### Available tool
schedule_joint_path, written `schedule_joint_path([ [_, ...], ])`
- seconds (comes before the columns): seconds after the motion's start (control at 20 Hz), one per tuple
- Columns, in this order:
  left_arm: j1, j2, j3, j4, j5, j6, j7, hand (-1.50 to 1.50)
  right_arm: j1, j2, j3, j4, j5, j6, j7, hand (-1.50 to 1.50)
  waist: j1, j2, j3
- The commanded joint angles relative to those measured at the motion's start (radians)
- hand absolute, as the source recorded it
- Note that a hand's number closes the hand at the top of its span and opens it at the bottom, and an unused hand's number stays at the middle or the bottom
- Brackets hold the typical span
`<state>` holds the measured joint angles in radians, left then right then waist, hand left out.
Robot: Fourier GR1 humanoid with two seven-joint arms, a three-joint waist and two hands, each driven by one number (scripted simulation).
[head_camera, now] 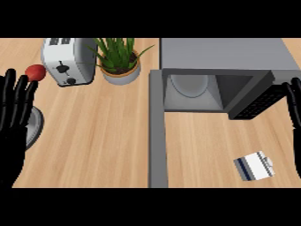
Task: Pick up the milk, place it into the microwave and close the microwave
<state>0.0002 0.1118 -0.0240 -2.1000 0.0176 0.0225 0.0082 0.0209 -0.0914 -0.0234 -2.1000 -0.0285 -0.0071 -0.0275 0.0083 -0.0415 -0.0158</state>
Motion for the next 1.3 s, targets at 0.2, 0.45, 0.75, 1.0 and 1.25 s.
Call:
schedule_joint_path([
  [0.2,-0.034,0.041,0.07,0.057,0.076,-0.055,0.012,-1.5,0.206,-0.153,-0.167,-0.115,-0.246,0.245,-0.056,-1.5,-0.023,0.04,0.017],
  [0.45,0.105,-0.071,0.079,0.023,0.254,-0.043,0.048,-1.5,0.441,-0.178,-0.191,-0.079,-0.378,0.419,-0.111,-1.5,-0.025,0.035,0.017],
  [0.75,0.212,-0.087,0.068,0.058,0.267,-0.119,-0.054,-1.5,0.532,-0.136,-0.255,-0.05,-0.362,0.531,-0.172,-1.5,-0.013,0.04,0.016],
  [1.0,0.341,-0.078,0.055,-0.079,0.296,-0.146,-0.033,-1.5,0.614,-0.083,-0.299,-0.021,-0.313,0.612,-0.252,-1.5,-0.012,0.039,0.016],
  [1.25,0.447,-0.111,-0.018,-0.022,0.232,-0.186,-0.175,-1.5,0.501,-0.058,-0.289,0.145,-0.222,0.604,-0.282,-1.5,-0.006,0.04,0.016],
])
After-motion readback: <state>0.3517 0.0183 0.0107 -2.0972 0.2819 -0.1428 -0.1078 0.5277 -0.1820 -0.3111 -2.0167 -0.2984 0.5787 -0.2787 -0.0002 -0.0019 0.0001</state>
